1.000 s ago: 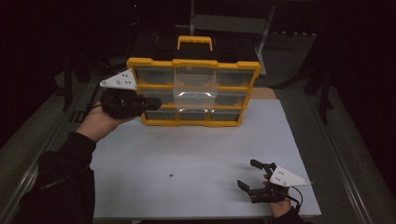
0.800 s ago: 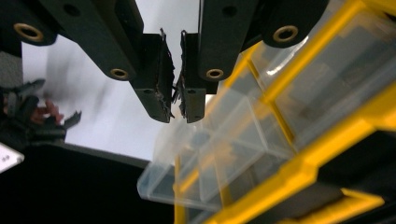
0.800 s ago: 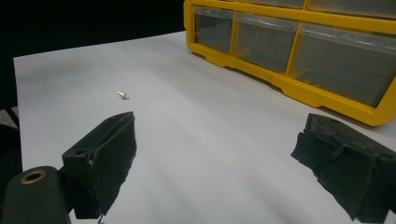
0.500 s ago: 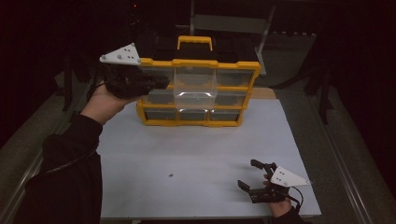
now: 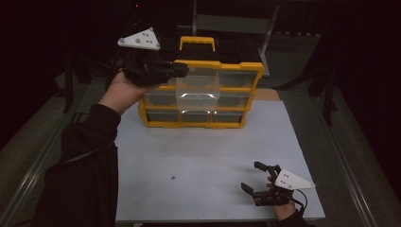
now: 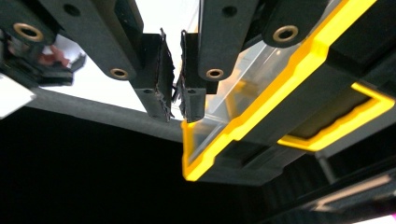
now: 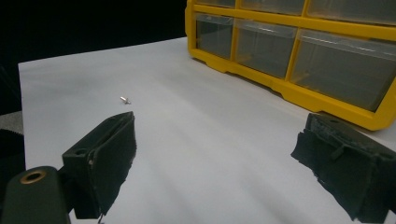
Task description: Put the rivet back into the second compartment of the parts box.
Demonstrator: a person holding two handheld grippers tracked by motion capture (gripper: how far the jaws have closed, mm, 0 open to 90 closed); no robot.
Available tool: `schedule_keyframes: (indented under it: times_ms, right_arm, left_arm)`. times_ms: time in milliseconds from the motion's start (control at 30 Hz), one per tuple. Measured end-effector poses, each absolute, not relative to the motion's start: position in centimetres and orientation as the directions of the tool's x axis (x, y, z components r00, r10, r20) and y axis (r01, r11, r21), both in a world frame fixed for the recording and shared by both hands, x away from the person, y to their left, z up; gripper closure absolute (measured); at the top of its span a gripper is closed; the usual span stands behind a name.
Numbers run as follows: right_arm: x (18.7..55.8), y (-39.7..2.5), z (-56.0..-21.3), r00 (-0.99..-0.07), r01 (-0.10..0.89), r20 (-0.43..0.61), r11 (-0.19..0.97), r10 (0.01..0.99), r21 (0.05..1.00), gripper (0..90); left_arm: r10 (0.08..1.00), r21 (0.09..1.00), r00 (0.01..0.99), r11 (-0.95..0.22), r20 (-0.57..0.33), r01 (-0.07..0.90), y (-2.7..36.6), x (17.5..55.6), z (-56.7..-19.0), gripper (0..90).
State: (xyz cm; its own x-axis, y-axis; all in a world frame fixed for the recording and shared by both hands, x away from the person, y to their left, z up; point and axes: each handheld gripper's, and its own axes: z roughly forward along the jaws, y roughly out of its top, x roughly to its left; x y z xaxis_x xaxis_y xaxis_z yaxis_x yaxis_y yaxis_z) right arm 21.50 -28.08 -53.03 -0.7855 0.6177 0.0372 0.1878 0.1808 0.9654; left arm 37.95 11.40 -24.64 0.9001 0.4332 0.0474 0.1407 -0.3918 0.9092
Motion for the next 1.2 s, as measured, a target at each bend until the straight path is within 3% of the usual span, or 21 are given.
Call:
schedule_keyframes:
  times_ms: [300,533,1200]
  right_arm:
    - [21.5,-28.1,-53.1,-0.786,0.194,0.04,0.185,0.618,0.963,10.5]
    - [21.6,-28.0,-53.1,-0.786,0.199,0.043,0.187,0.617,0.962,10.5]
    - [21.7,-28.1,-53.3,-0.782,0.21,0.047,0.192,0.621,0.959,10.5]
  left_arm:
    - [0.475,0.903,0.88,-0.386,0.019,0.189,9.2,38.9,-25.8,80.8]
    - [0.526,0.848,0.85,-0.462,0.027,0.259,7.5,39.7,-26.7,80.8]
    - [0.534,0.727,0.845,-0.589,0.023,0.352,5.8,41.1,-28.3,80.7]
